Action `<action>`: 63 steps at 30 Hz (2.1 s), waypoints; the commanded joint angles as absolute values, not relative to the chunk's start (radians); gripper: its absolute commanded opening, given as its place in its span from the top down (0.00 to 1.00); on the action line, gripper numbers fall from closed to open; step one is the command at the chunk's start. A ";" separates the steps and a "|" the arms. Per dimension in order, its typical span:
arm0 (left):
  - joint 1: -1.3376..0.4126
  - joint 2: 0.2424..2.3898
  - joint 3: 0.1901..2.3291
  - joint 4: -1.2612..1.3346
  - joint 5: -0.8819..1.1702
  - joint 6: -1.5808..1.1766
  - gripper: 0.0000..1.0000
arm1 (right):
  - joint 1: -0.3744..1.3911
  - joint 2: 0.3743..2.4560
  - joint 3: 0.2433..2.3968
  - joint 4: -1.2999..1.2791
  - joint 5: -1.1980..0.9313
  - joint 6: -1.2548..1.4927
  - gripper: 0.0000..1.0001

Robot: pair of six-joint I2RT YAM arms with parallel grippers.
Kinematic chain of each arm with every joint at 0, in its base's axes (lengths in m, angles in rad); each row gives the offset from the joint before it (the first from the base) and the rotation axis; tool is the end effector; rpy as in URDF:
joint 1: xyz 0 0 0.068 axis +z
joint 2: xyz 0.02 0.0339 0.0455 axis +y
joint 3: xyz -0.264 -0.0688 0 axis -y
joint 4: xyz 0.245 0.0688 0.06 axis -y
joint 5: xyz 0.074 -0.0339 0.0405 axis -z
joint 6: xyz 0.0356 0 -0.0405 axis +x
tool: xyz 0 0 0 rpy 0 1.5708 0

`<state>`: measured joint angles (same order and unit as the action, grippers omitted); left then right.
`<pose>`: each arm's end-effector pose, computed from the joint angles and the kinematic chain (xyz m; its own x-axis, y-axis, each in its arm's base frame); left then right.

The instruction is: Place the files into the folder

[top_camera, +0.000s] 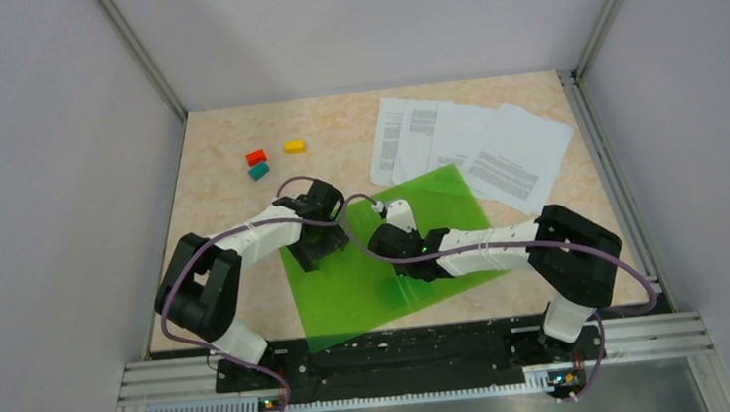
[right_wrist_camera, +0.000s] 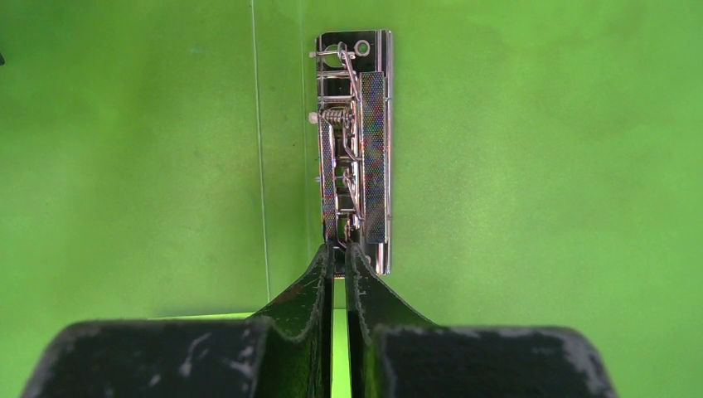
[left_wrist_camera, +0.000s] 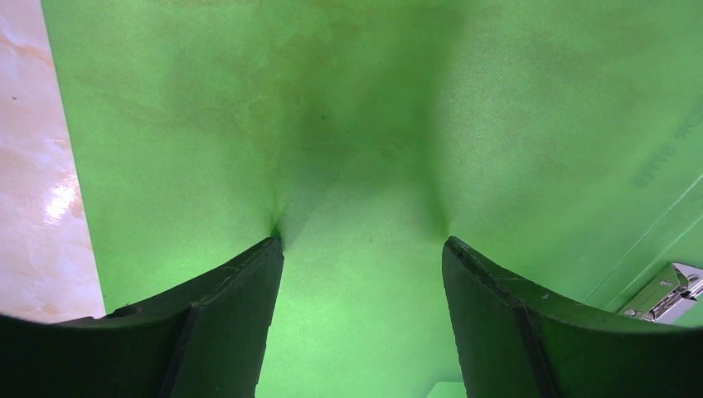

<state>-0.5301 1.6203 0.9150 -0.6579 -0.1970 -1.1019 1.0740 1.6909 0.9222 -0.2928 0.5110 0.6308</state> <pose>0.2459 -0.1360 0.1575 -0.7928 -0.5494 -0.2640 -0.5448 0.8329 -0.0973 0.1681 0.2736 0.1567 -0.7213 -0.2510 -0.6456 -0.2820 0.9577 -0.0573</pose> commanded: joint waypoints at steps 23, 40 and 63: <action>-0.431 1.764 0.799 -0.558 -0.151 -1.088 0.25 | 1.070 1.660 0.784 -0.423 0.658 0.582 0.94; -0.431 1.768 0.902 -0.555 -0.126 -0.905 0.20 | 1.019 1.560 0.980 -0.463 0.510 0.554 0.78; -0.461 1.672 1.238 -0.660 -0.022 -0.569 0.19 | 0.804 1.307 0.688 -0.069 -0.115 0.585 0.82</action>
